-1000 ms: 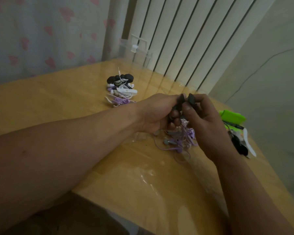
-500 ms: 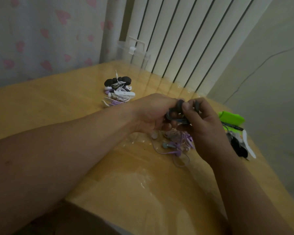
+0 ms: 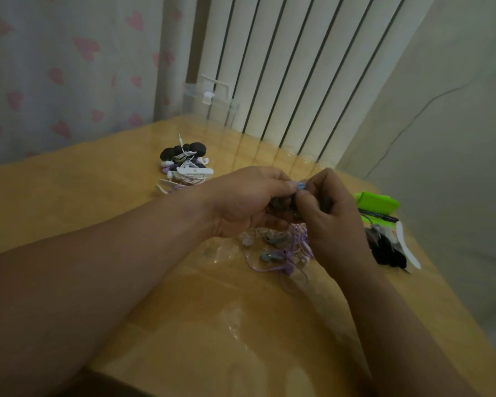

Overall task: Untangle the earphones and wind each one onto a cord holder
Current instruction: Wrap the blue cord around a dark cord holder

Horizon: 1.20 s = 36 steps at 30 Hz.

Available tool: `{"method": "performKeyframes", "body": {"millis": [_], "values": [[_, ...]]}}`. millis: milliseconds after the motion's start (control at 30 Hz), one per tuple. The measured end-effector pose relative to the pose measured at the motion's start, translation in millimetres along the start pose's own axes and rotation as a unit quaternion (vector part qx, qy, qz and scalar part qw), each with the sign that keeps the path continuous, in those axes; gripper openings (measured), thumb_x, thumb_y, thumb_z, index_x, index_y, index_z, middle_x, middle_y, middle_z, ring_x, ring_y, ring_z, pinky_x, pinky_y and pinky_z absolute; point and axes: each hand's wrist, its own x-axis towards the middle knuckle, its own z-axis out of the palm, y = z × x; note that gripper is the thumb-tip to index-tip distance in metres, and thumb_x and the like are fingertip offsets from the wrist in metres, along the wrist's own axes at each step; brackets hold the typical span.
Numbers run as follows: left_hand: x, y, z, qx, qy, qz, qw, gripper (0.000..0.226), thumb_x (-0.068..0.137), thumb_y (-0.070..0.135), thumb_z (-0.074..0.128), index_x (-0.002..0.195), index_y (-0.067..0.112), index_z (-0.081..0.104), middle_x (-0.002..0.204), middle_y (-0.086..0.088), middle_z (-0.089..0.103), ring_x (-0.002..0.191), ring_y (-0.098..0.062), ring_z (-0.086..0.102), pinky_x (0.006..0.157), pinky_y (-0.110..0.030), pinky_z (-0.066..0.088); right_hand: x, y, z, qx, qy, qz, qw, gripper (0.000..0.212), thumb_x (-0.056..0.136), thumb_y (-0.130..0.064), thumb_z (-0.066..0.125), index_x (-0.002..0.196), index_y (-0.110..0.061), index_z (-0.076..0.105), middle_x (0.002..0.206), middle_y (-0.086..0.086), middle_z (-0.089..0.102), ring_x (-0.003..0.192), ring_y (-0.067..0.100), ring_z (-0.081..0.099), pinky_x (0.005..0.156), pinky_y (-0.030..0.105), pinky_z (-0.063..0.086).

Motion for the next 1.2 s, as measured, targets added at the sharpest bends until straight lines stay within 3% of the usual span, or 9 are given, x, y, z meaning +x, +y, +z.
{"method": "performKeyframes", "body": {"millis": [133, 333, 433, 500, 700, 867, 967, 1067, 1200], "values": [[1.4, -7.4, 11.3, 0.013, 0.034, 0.04, 0.999, 0.023, 0.111, 0.015, 0.044, 0.118, 0.003, 0.062, 0.108, -0.017, 0.07, 0.089, -0.025, 0.073, 0.081, -0.039, 0.064, -0.6, 1.9, 6.1, -0.069, 0.045, -0.026, 0.996, 0.018, 0.103, -0.022, 0.058, 0.089, -0.019, 0.047, 0.071, -0.007, 0.048, 0.062, 0.007, 0.044, 0.051, 0.021, 0.039], [5.4, -17.0, 15.4, 0.089, 0.101, 0.066, 0.989, 0.025, 0.11, 0.018, 0.041, 0.12, 0.01, 0.063, 0.112, -0.018, 0.07, 0.102, -0.031, 0.071, 0.093, -0.049, 0.061, 4.3, 2.2, 11.5, -0.052, 0.037, 0.026, 0.998, 0.016, 0.107, -0.031, 0.055, 0.098, -0.019, 0.049, 0.078, -0.003, 0.053, 0.063, 0.002, 0.048, 0.055, 0.019, 0.043], [5.0, -17.2, 11.6, 0.113, 0.11, 0.059, 0.986, 0.023, 0.107, 0.014, 0.043, 0.115, 0.011, 0.065, 0.1, -0.014, 0.069, 0.088, -0.024, 0.068, 0.085, -0.043, 0.059, 1.5, -0.9, 1.0, -0.036, -0.039, 0.071, 0.996, 0.012, 0.103, -0.025, 0.06, 0.107, -0.018, 0.05, 0.092, 0.009, 0.064, 0.075, 0.019, 0.063, 0.063, 0.036, 0.056], [4.2, -15.6, 11.3, 0.113, 0.11, 0.054, 0.986, 0.023, 0.107, 0.012, 0.042, 0.113, 0.011, 0.064, 0.095, -0.013, 0.068, 0.083, -0.022, 0.065, 0.076, -0.038, 0.057, -2.1, -3.1, -4.7, -0.029, -0.059, 0.078, 0.995, 0.012, 0.102, -0.023, 0.06, 0.11, -0.022, 0.051, 0.097, 0.005, 0.066, 0.084, 0.019, 0.067, 0.068, 0.034, 0.058], [5.0, -17.9, 15.6, 0.215, 0.134, 0.065, 0.965, 0.02, 0.111, 0.026, 0.043, 0.12, 0.021, 0.06, 0.106, -0.009, 0.068, 0.093, -0.021, 0.066, 0.084, -0.041, 0.057, -0.2, -3.4, -1.5, -0.065, -0.056, 0.065, 0.994, 0.015, 0.104, -0.027, 0.06, 0.107, -0.019, 0.048, 0.087, 0.003, 0.061, 0.065, 0.005, 0.056, 0.057, 0.033, 0.052], [4.4, -11.3, 8.3, 0.001, 0.1, 0.06, 0.993, 0.021, 0.112, 0.016, 0.042, 0.111, 0.005, 0.06, 0.094, -0.014, 0.061, 0.07, -0.017, 0.058, 0.057, -0.028, 0.048, -1.0, -7.6, -4.2, -0.009, -0.062, 0.022, 0.998, 0.011, 0.105, -0.016, 0.057, 0.105, -0.012, 0.046, 0.085, -0.01, 0.066, 0.078, 0.01, 0.064, 0.071, 0.036, 0.056], [5.9, -9.3, 6.3, -0.079, 0.076, 0.055, 0.993, 0.018, 0.111, 0.012, 0.042, 0.11, 0.003, 0.058, 0.082, -0.008, 0.06, 0.063, -0.013, 0.053, 0.05, -0.023, 0.041, -2.5, -12.2, -3.6, 0.027, -0.03, 0.004, 0.999, 0.024, 0.103, -0.037, 0.058, 0.101, -0.015, 0.049, 0.095, 0.014, 0.065, 0.094, 0.039, 0.065, 0.084, 0.062, 0.056], [5.4, -8.5, 6.5, -0.113, 0.062, 0.042, 0.991, 0.018, 0.111, 0.012, 0.043, 0.111, 0.002, 0.058, 0.073, -0.002, 0.063, 0.062, -0.012, 0.053, 0.048, -0.022, 0.04, -0.9, -13.7, -2.8, 0.052, 0.003, -0.011, 0.999, 0.033, 0.102, -0.038, 0.055, 0.097, -0.006, 0.048, 0.095, 0.029, 0.055, 0.089, 0.043, 0.057, 0.075, 0.052, 0.051], [1.3, -5.5, 5.5, -0.163, 0.044, 0.005, 0.986, 0.018, 0.11, 0.013, 0.043, 0.112, 0.002, 0.057, 0.075, -0.004, 0.059, 0.06, -0.011, 0.05, 0.047, -0.021, 0.038, 0.5, -10.6, -4.3, 0.093, 0.008, 0.017, 0.996, 0.025, 0.098, -0.028, 0.056, 0.091, -0.005, 0.047, 0.089, 0.027, 0.055, 0.081, 0.03, 0.058, 0.071, 0.041, 0.047]]}}
